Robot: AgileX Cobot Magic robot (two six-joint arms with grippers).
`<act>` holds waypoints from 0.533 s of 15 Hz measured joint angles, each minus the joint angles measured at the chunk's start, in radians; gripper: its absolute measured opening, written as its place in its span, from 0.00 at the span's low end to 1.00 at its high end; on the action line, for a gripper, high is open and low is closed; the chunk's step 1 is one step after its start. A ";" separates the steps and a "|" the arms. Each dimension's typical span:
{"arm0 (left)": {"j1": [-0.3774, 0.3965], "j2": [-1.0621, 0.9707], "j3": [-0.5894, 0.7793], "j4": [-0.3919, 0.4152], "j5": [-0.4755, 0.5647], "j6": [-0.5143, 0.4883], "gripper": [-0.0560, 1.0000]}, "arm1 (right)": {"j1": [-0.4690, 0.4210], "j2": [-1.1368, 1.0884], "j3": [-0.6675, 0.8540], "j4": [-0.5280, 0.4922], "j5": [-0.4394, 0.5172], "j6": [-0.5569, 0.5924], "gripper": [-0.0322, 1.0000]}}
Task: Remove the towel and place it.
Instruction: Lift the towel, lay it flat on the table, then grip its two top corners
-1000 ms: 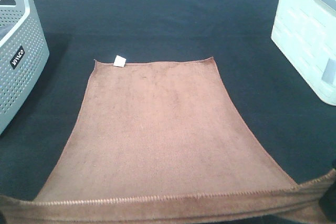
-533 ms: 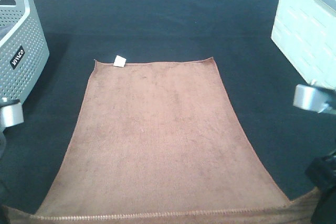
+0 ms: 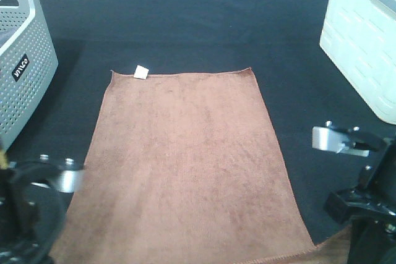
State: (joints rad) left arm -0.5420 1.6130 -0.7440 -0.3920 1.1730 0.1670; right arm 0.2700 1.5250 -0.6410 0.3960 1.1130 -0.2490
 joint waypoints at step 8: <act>-0.068 0.102 -0.109 0.017 0.017 -0.047 0.05 | -0.004 0.136 -0.001 0.055 -0.035 -0.089 0.03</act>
State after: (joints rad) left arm -0.6100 1.7150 -0.8530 -0.3750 1.1900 0.1200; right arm 0.2660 1.6610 -0.6420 0.4510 1.0780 -0.3380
